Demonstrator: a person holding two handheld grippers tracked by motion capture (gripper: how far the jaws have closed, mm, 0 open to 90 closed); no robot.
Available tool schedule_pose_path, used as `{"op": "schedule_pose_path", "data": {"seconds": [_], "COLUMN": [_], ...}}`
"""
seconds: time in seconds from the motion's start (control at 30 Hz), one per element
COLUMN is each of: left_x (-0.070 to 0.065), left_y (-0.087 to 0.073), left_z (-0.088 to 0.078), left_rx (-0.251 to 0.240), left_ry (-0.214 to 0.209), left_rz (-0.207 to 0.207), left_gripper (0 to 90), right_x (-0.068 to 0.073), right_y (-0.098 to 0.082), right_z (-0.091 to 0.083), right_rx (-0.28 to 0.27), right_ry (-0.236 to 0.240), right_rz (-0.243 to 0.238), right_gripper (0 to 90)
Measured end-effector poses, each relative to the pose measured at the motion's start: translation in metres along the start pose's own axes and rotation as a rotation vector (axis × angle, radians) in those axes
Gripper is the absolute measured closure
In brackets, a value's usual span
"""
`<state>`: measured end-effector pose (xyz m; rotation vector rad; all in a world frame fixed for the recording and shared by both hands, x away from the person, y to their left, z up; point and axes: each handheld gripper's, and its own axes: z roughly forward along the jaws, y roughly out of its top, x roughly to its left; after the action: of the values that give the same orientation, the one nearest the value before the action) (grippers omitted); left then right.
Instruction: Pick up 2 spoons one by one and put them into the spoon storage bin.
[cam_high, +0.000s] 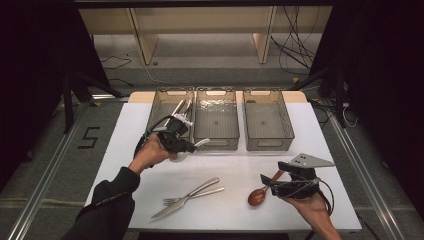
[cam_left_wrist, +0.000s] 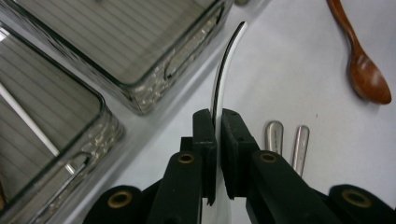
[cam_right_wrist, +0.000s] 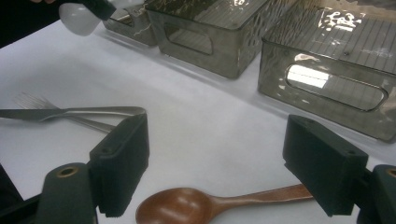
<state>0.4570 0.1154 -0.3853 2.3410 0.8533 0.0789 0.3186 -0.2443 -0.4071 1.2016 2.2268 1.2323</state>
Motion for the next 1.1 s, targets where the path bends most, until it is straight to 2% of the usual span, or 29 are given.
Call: {"op": "schedule_pose_path", "data": {"seconds": [0.07,0.33,0.63,0.83,0.97,1.1], "left_x": [0.002,0.004,0.006,0.012,0.016,0.023], "left_y": [0.005,0.023,0.048,0.064,0.069,0.072], "left_z": [-0.002,-0.008,-0.008,-0.003,0.003,0.009], "left_rx": [-0.024,-0.072,-0.103,-0.124,-0.134,-0.161], "left_ry": [0.005,0.013,0.019,0.029,0.045,0.059], "left_rz": [-0.002,-0.013,-0.016,-0.036,-0.046,-0.073], "left_gripper": [85.0,85.1,85.0,85.0,85.0,84.9], "right_x": [0.000,0.000,-0.001,-0.001,-0.001,-0.001], "right_y": [0.000,0.000,0.000,0.000,0.000,0.000], "right_z": [0.000,0.000,0.000,0.000,0.000,-0.001], "right_rx": [0.000,-0.001,-0.001,-0.003,-0.003,-0.006], "right_ry": [0.000,0.001,0.003,0.002,0.005,0.004], "right_rz": [0.000,0.001,0.004,0.005,0.006,0.005], "right_gripper": [23.7,23.7,23.7,23.8,23.7,23.8]}}
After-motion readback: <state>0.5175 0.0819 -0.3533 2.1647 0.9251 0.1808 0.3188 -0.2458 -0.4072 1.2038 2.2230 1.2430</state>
